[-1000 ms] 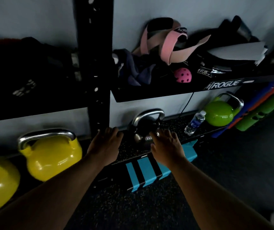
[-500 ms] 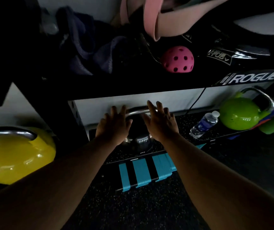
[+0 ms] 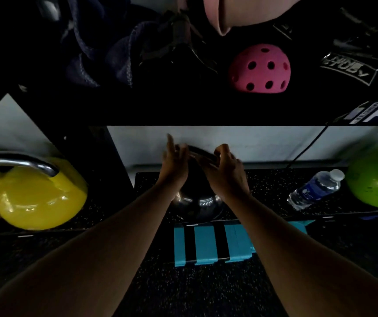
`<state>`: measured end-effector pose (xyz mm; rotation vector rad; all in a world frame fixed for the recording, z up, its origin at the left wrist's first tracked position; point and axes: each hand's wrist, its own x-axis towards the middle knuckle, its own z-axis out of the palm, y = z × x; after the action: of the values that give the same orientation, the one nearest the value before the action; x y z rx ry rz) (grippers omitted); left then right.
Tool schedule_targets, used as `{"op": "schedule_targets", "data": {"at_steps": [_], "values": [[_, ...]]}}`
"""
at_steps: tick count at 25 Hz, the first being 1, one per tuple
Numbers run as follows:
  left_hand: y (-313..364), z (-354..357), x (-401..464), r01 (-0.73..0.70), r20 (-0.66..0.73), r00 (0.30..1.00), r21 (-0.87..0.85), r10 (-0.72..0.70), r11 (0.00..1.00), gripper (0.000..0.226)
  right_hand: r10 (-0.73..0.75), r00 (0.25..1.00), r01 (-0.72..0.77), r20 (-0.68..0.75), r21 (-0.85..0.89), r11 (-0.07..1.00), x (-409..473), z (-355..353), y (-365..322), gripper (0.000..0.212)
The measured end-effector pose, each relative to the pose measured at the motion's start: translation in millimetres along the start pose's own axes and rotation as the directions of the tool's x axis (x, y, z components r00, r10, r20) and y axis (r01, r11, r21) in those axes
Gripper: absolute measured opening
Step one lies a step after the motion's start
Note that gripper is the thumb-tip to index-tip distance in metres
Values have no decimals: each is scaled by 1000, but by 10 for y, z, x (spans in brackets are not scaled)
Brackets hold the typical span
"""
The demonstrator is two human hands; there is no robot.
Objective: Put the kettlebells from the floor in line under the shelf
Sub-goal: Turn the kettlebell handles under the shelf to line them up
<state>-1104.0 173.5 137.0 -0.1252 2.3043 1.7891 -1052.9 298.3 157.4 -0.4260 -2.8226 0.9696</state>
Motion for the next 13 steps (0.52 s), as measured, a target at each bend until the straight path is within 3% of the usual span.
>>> {"op": "schedule_targets", "data": {"at_steps": [2,4,8,13], "values": [[-74,47,-28,44,-9,999,-76,-44,996,67,54,997,-66,63,201,977,1,-43,34,36],[-98,115,-87,47,-15,999,-93,-48,995,64,64,996,-80,66,276,958,33,-87,53,21],[59,1,66,101,97,991,-85,-93,991,60,44,998,-60,54,352,934,-88,12,-30,27],[-64,76,-156,-31,83,996,-52,35,998,59,91,987,-155,131,649,745,-278,187,-66,40]]}}
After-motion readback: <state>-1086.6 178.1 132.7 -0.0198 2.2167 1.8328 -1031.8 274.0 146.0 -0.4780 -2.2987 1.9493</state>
